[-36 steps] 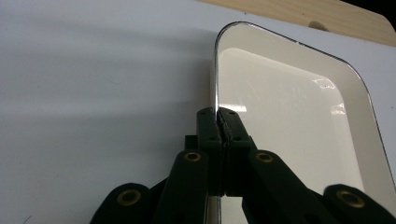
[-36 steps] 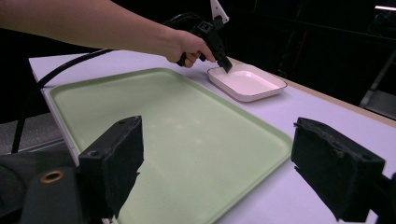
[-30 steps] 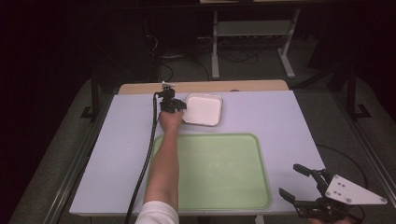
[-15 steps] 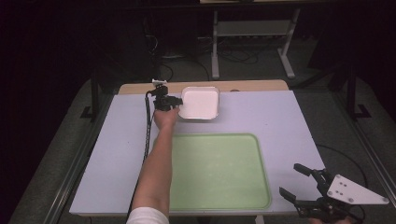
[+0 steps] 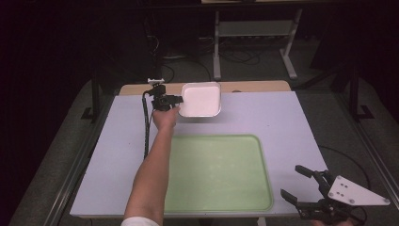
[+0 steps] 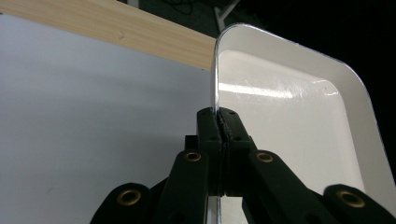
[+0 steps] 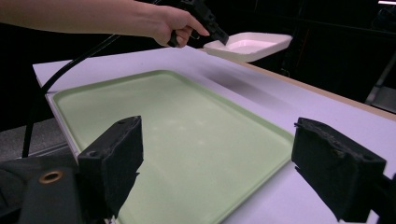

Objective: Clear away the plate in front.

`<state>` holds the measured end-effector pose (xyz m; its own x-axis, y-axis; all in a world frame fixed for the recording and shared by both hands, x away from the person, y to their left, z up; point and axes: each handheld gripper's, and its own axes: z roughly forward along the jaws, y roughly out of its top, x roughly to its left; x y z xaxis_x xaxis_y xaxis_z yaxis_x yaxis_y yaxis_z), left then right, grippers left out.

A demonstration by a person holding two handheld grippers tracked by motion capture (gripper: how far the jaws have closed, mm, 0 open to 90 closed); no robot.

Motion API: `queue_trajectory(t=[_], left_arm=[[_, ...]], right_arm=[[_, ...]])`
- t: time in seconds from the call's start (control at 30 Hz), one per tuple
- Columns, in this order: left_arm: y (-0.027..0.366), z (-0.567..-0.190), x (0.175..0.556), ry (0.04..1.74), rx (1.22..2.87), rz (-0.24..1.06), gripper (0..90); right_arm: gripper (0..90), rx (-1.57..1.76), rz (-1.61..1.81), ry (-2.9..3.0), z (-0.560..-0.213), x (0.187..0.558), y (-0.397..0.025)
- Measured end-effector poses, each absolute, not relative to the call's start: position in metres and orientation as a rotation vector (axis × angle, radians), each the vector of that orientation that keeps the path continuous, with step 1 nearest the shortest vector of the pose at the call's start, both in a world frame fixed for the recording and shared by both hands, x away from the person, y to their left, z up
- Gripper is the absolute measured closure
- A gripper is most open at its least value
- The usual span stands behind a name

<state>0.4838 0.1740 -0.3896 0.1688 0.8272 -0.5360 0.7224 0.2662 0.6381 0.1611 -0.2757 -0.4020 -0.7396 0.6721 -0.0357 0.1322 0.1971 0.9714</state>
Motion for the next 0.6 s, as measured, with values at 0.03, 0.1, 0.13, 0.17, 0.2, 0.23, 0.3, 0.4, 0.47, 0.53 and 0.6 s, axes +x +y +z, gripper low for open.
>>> queue_trajectory(t=[0.03,0.1,0.13,0.17,0.2,0.23,0.3,0.4,0.47,0.53,0.6], left_arm=[[0.173,-0.390,0.482,1.575,1.475,0.140,88.7],[0.173,-0.389,0.480,1.573,1.486,0.150,88.7],[0.172,-0.389,0.478,1.573,1.485,0.155,88.7],[0.173,-0.389,0.477,1.574,1.482,0.156,88.7],[0.174,-0.389,0.476,1.576,1.478,0.154,88.7],[0.174,-0.388,0.474,1.578,1.476,0.157,88.7],[0.176,-0.387,0.472,1.575,1.476,0.160,88.7],[0.179,-0.385,0.468,1.576,1.461,0.162,88.6],[0.182,-0.383,0.465,1.572,1.453,0.163,88.7],[0.186,-0.382,0.463,1.566,1.438,0.131,88.5],[0.189,-0.379,0.461,1.558,1.436,0.137,88.6]], right_arm=[[15.7,0.751,1.571,2.020,-0.402,0.161,-0.276],[15.7,0.754,1.573,2.022,-0.402,0.161,-0.276],[15.7,0.752,1.572,2.023,-0.402,0.161,-0.275],[15.6,0.750,1.572,2.025,-0.402,0.161,-0.275],[15.6,0.747,1.572,2.025,-0.402,0.161,-0.275],[15.6,0.746,1.569,2.025,-0.402,0.161,-0.275],[15.6,0.747,1.566,2.025,-0.402,0.161,-0.275],[15.5,0.750,1.567,2.024,-0.402,0.161,-0.275],[15.2,0.750,1.565,2.023,-0.402,0.161,-0.275],[15.1,0.752,1.565,2.022,-0.402,0.161,-0.275],[15.0,0.754,1.568,2.020,-0.402,0.160,-0.275]])
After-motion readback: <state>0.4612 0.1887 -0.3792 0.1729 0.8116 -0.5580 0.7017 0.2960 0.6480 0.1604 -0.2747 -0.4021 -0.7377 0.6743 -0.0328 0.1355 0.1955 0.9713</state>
